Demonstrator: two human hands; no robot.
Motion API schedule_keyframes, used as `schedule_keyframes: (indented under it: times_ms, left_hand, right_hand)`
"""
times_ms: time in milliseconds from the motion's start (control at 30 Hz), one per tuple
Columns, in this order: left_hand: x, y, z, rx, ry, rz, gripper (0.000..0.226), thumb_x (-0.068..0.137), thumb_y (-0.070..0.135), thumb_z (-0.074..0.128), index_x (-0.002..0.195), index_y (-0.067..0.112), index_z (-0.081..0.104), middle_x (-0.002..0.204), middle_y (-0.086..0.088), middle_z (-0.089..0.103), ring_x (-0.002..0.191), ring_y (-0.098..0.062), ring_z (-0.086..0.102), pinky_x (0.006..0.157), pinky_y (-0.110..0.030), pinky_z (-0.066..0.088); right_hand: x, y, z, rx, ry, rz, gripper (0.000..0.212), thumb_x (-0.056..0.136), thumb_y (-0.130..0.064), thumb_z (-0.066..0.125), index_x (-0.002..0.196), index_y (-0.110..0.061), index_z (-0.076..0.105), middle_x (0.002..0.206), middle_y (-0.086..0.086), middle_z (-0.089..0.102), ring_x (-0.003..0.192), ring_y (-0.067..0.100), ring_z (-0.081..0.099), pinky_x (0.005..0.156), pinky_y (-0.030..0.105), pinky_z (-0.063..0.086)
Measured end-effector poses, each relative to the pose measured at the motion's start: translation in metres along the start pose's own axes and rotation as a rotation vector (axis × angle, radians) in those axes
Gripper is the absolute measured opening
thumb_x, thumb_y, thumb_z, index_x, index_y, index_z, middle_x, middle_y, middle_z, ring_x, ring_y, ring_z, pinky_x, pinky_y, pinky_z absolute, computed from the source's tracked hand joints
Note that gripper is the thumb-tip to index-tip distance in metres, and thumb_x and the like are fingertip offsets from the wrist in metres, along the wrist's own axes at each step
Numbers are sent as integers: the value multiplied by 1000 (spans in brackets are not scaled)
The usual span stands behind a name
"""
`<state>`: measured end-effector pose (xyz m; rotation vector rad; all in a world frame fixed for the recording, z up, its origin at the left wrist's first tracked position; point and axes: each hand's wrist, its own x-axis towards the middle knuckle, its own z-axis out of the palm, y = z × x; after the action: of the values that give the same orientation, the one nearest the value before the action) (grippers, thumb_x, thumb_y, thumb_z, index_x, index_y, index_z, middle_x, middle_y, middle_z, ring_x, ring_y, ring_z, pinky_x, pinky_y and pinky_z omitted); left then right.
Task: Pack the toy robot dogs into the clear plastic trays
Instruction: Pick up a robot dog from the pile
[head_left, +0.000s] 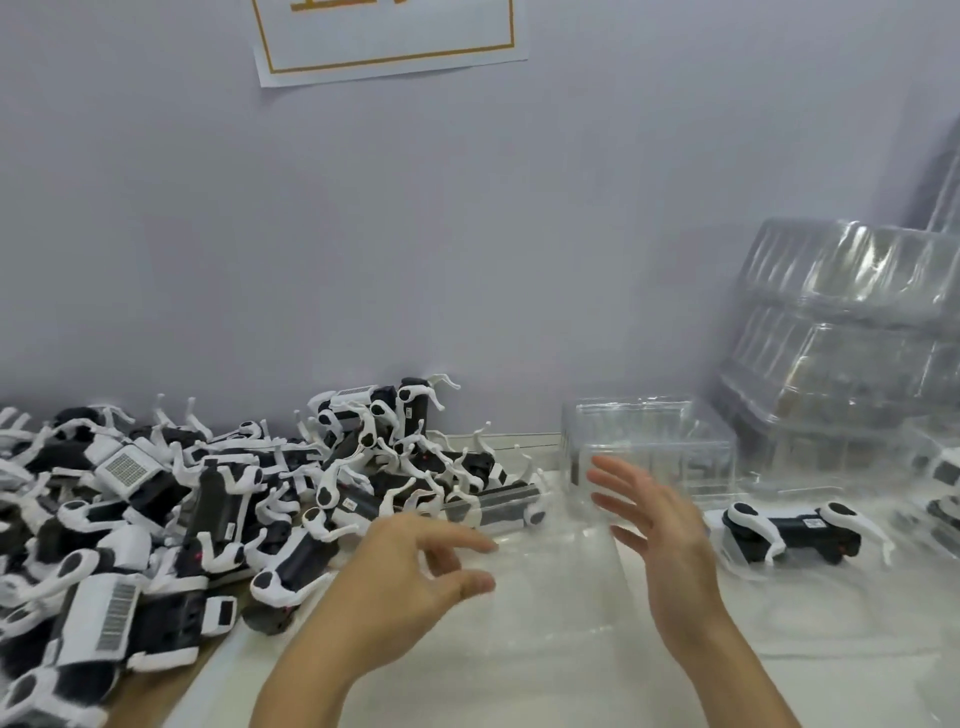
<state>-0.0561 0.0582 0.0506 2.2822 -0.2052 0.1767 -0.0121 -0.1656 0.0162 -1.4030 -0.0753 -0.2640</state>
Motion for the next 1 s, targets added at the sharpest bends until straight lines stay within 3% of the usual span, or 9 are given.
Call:
schedule_keyframes:
  times_ms: [100, 167, 233, 367, 433, 600, 867, 1000]
  left_hand:
    - [1, -1, 5, 65, -99, -45, 28, 65, 44, 89, 83, 58, 71, 80, 17, 70, 88, -1, 60, 85, -22, 47]
    - [0, -2, 5, 64, -169, -53, 30, 61, 48, 89, 86, 52, 73, 83, 20, 72, 87, 4, 62, 83, -18, 46]
    - [0, -3, 4, -26, -172, -35, 32, 64, 50, 87, 93, 43, 75, 88, 18, 74, 91, 3, 65, 90, -21, 46]
    - [9, -12, 10, -93, 279, -19, 13, 83, 36, 76, 95, 38, 73, 99, 23, 70, 102, 4, 60, 91, -20, 45]
    - [12, -17, 14, -87, 354, -96, 21, 90, 27, 71, 107, 35, 64, 111, 21, 64, 109, 0, 57, 92, -21, 43]
    - [17, -34, 31, -65, 120, -239, 45, 99, 23, 57, 141, 27, 45, 135, 13, 49, 121, -3, 45, 98, -22, 36]
    - [20, -33, 39, -93, 128, -226, 36, 97, 19, 60, 129, 31, 49, 126, 13, 53, 117, -7, 48, 93, -22, 35]
    - [22, -31, 37, -87, 162, -208, 39, 94, 27, 65, 130, 29, 49, 123, 15, 53, 116, -3, 48, 92, -20, 35]
  right_hand:
    - [-3, 0, 2, -148, -93, -31, 32, 88, -46, 53, 106, -33, 74, 107, -15, 73, 104, 0, 64, 92, 30, 46]
    - [-4, 3, 3, -255, -106, -46, 15, 93, -31, 64, 103, -35, 74, 104, -15, 73, 105, -1, 62, 89, 24, 46]
    - [-4, 7, 3, -371, -102, -54, 27, 89, -14, 67, 102, -38, 73, 101, -13, 71, 103, 0, 60, 83, 23, 47]
    - [-3, 11, 4, -459, -91, -60, 47, 81, 1, 63, 102, -41, 70, 100, -13, 66, 102, 2, 57, 75, 22, 46]
    - [-3, 12, 4, -472, -87, -74, 53, 79, 5, 60, 101, -42, 69, 99, -13, 64, 101, 2, 55, 74, 21, 45]
    - [-2, 14, 2, -476, -77, -82, 61, 73, 13, 54, 99, -41, 69, 98, -13, 63, 98, -1, 53, 70, 19, 42]
    - [2, 13, -5, -480, -62, -85, 61, 74, 15, 52, 96, -40, 69, 98, -10, 65, 98, 1, 55, 68, 15, 42]
    - [3, 13, -6, -475, -66, -91, 60, 75, 14, 54, 96, -40, 70, 98, -10, 65, 99, 1, 54, 67, 12, 41]
